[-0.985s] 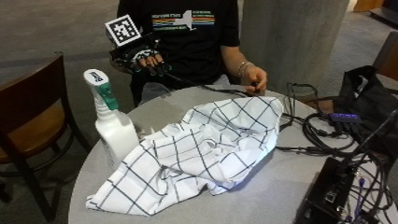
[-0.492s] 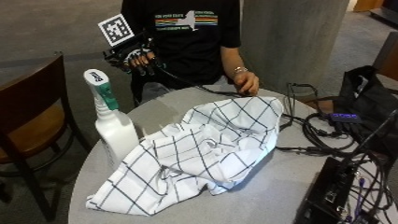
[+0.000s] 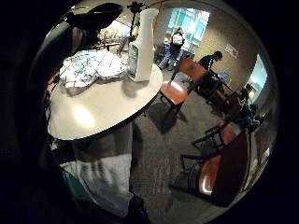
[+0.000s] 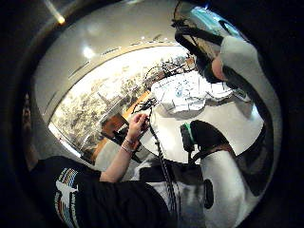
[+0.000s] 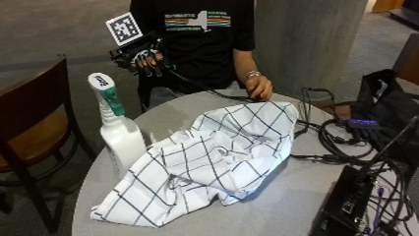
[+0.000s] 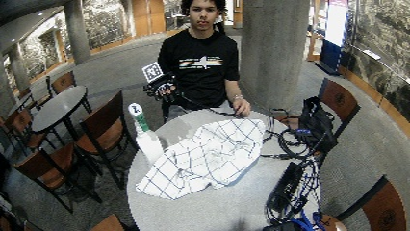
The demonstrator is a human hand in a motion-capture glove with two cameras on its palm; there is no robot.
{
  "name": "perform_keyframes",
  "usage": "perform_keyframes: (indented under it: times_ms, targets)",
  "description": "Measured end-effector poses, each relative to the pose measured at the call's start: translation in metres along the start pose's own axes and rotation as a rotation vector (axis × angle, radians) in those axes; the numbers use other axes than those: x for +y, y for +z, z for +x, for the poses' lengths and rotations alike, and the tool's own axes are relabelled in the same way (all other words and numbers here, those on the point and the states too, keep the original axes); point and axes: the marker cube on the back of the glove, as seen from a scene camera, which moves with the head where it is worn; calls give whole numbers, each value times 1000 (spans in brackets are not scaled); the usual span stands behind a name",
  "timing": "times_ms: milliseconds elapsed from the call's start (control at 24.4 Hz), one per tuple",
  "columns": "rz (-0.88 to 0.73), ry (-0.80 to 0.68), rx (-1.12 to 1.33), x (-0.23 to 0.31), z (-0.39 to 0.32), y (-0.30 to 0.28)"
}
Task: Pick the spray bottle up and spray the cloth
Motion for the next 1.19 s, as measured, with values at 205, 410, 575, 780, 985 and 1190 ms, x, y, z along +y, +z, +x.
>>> perform_keyframes:
  times_ms: [205, 410, 575, 780, 985, 1190]
  targets:
    - [36, 46, 9, -13, 0, -2]
    - [9, 128, -4, -23, 12, -2]
    - [5, 197, -28, -33, 24, 0]
    - [10, 207, -25, -49, 37, 8]
    - [-12, 261, -19, -64, 52, 15]
    - [-6, 292, -5, -89, 69, 21]
